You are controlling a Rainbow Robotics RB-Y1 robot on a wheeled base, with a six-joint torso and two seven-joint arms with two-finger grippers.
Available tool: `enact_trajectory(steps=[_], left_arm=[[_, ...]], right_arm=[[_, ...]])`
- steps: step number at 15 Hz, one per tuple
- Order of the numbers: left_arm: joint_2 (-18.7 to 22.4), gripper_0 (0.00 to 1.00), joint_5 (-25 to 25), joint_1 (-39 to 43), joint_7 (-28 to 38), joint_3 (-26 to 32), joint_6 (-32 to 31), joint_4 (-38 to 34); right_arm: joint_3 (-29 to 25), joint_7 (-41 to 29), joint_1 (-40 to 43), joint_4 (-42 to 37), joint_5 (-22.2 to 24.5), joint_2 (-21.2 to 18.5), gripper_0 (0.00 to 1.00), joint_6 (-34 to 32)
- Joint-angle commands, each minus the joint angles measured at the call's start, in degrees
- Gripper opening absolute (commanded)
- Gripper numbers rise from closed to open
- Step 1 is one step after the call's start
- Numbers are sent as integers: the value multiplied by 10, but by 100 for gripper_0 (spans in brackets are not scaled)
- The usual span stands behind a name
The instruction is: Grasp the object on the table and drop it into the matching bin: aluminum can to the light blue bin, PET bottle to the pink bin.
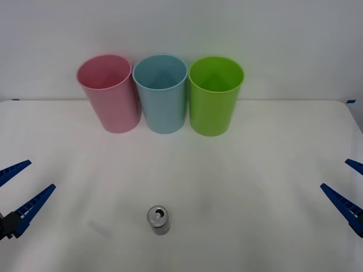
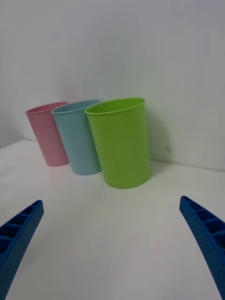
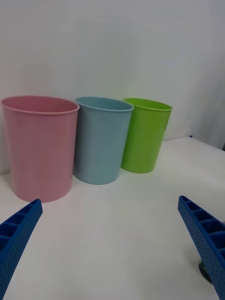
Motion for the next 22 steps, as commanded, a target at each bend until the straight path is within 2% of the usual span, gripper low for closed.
enact_trajectory(steps=[1,2,6,13,22], left_arm=[[0,100,0,0,0,0,0,0],[0,100,0,0,0,0,0,0],[0,100,0,0,0,0,0,0],[0,100,0,0,0,0,0,0],[0,100,0,0,0,0,0,0]], right_arm=[[0,0,0,0,0,0,100,0],[6,1,7,11,8,11,100,0],[24,-1,3,16,9,9,100,4],[83,11,-5,15,12,-11,100,7],[195,40,-35,16,73,-13,100,19]])
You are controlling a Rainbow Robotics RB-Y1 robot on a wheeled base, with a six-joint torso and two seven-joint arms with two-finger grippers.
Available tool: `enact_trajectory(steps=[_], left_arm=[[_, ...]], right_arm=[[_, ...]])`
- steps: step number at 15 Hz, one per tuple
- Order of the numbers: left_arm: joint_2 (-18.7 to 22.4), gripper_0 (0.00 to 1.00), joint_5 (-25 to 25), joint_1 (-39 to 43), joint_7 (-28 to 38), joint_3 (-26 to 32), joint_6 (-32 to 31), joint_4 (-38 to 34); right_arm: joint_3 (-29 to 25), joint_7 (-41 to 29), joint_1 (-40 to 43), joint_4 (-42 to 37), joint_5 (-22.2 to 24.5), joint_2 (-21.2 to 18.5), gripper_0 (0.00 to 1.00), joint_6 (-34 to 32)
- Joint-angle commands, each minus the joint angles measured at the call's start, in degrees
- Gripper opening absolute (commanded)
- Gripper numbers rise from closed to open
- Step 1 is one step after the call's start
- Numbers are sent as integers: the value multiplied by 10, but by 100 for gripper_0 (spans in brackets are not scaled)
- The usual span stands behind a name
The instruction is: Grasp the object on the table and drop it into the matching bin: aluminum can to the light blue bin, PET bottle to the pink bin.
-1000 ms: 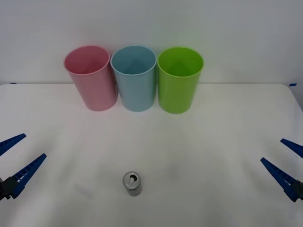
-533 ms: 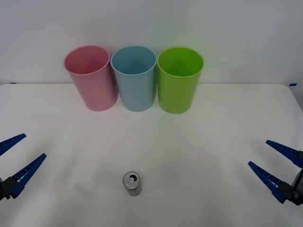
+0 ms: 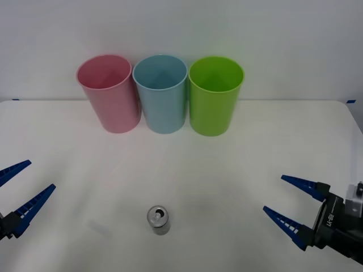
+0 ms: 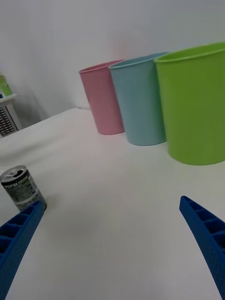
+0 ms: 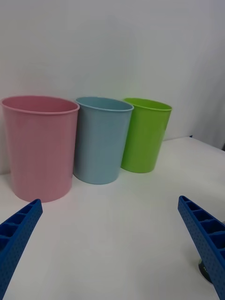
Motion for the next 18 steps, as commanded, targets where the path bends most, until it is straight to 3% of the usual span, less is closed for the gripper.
enact_trajectory(steps=[1,11,14,18], left_arm=[[0,100,0,0,0,0,0,0],[0,100,0,0,0,0,0,0],[0,100,0,0,0,0,0,0],[0,100,0,0,0,0,0,0]], right_arm=[[40,9,-7,0,13,0,100,12],[195,71,-42,0,35,0,100,116],[236,137,-52,0,40,0,100,159],[297,146,-67,0,55,0,100,209]])
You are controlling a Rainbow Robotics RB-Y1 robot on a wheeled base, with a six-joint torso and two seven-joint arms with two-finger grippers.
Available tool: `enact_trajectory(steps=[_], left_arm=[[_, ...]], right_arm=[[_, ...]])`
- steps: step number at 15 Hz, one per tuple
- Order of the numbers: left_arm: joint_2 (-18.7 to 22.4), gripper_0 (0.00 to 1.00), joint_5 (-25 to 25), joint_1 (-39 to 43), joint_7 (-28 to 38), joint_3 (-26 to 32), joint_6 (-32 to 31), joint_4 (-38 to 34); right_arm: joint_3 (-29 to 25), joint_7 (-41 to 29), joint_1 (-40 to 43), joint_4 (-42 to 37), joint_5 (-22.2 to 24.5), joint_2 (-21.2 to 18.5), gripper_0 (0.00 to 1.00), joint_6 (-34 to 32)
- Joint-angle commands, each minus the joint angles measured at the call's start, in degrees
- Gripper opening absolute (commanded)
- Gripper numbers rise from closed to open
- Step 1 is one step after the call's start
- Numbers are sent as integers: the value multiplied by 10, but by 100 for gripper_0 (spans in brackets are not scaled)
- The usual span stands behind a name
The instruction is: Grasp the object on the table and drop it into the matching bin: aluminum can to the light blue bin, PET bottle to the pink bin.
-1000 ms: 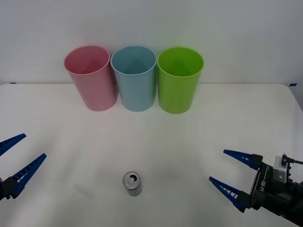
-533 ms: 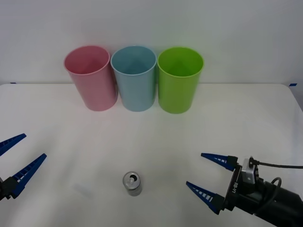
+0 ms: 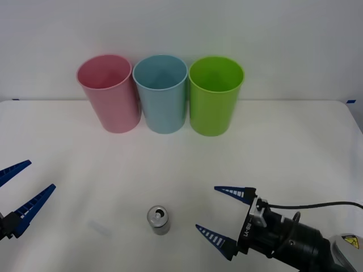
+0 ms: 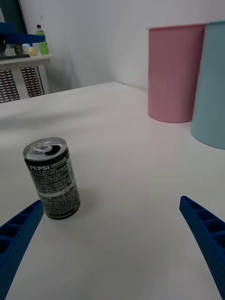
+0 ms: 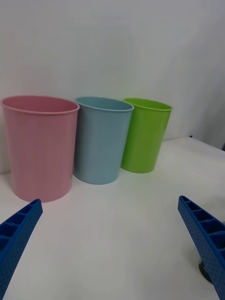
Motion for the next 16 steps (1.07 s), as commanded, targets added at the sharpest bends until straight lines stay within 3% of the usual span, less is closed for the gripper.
enact_trajectory(steps=[1,9,16], left_arm=[[0,100,0,0,0,0,0,0],[0,100,0,0,0,0,0,0],[0,100,0,0,0,0,0,0]], right_arm=[[45,0,-9,1,8,0,100,35],[159,3,-42,5,23,9,100,147],[166,14,-101,111,60,92,100,158]])
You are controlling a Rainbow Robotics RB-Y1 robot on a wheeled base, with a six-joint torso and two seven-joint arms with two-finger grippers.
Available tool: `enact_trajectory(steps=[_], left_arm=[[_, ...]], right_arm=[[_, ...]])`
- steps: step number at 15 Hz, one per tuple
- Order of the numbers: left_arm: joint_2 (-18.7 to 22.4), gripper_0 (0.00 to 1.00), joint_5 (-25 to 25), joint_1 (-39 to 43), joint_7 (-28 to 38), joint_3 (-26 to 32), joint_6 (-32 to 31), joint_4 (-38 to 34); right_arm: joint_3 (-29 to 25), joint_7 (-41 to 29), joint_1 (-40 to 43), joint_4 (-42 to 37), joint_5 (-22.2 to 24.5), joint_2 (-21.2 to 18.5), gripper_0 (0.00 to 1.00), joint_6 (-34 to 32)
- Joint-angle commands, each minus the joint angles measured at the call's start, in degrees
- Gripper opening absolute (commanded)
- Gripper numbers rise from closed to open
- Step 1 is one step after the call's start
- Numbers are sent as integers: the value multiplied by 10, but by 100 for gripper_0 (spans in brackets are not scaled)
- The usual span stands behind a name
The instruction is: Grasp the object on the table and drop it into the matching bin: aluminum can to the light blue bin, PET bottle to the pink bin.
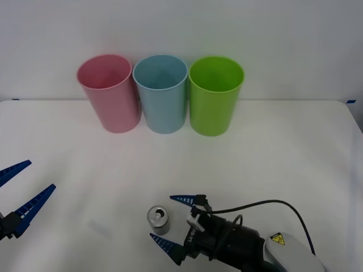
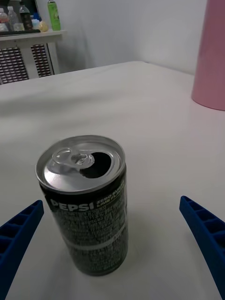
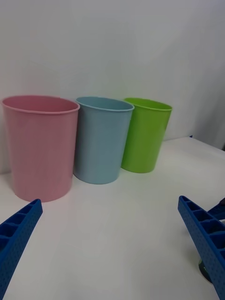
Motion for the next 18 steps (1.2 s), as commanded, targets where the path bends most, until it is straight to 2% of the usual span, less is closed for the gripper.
enact_trajectory(steps=[1,9,10,11,18], left_arm=[[0,100,0,0,0,0,0,0],[0,100,0,0,0,0,0,0],[0,100,0,0,0,0,0,0],[0,100,0,0,0,0,0,0],[0,100,0,0,0,0,0,0]], right_arm=[[1,6,-14,27,10,25,100,9],[11,7,-15,28,12,27,100,25],[11,9,-15,28,13,27,38,25],[13,11,-15,28,12,27,1,25],[13,11,-15,25,3,24,0,23]])
